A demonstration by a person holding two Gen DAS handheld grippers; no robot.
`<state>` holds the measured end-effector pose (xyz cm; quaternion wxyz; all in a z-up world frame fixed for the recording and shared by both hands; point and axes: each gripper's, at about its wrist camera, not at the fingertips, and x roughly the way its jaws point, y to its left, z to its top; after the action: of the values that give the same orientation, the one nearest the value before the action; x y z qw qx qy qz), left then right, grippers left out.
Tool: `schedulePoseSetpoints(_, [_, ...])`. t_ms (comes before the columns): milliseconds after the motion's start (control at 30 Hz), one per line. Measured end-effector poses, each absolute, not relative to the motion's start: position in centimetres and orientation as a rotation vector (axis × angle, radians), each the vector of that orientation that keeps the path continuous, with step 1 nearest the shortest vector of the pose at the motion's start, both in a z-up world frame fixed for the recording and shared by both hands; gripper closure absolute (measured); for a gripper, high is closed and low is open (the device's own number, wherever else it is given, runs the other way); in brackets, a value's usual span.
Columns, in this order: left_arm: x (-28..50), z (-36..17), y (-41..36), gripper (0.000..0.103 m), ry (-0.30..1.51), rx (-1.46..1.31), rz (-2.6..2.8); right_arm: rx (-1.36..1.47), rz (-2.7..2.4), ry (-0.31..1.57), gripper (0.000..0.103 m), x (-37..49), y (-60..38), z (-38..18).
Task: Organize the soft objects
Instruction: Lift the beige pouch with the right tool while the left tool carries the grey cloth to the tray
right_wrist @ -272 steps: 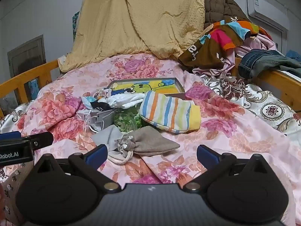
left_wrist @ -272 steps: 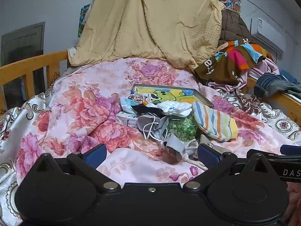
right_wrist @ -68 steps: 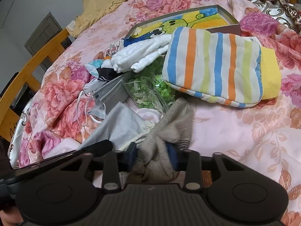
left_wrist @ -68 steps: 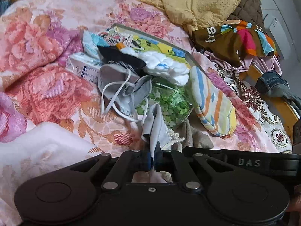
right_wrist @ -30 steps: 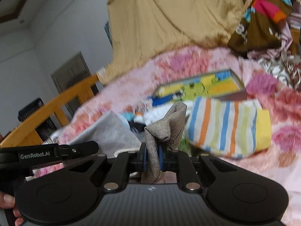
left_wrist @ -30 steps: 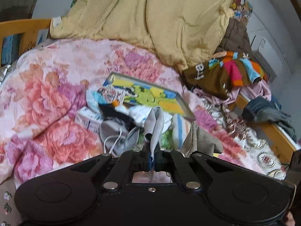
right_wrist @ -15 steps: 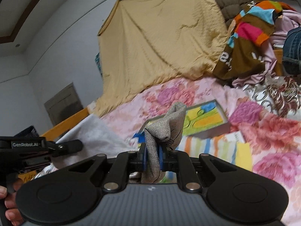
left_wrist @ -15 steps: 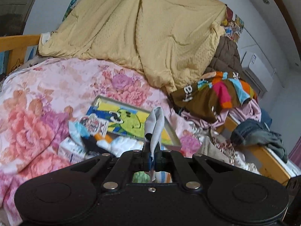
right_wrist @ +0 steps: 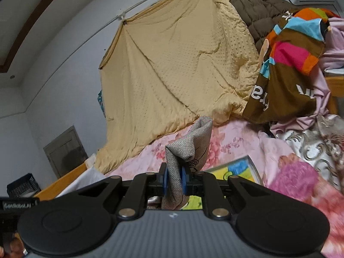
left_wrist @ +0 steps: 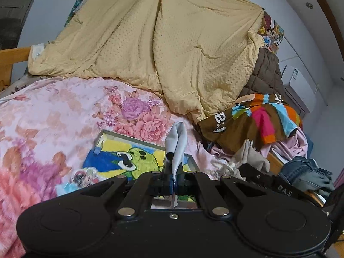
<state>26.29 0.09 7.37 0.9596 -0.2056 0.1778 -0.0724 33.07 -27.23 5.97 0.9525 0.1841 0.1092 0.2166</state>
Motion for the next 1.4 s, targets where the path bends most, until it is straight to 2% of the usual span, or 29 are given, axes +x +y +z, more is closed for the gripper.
schedulePoseSetpoints(533, [40.4,1.7,-2.3,0.103,0.487,-0.498,-0.080,0.383,0.384,0.304,0.089,43.4,-26.8,1.6])
schedulePoseSetpoints(1000, [44.0,-3.1,-2.8,0.102,0.632,-0.522,-0.040,0.363,0.357,0.509,0.087,47.9,-26.1,-1.7])
schedulePoseSetpoints(1200, [44.6,-4.0,-2.3,0.102,0.667,-0.558,-0.027,0.416,0.329,0.479,0.087,48.5,-27.1,-1.7])
schedulePoseSetpoints(1400, [45.0,-4.6,-2.0,0.102,0.688,-0.574,-0.036,0.451,0.330,0.371,0.087,48.8,-27.7,-0.6])
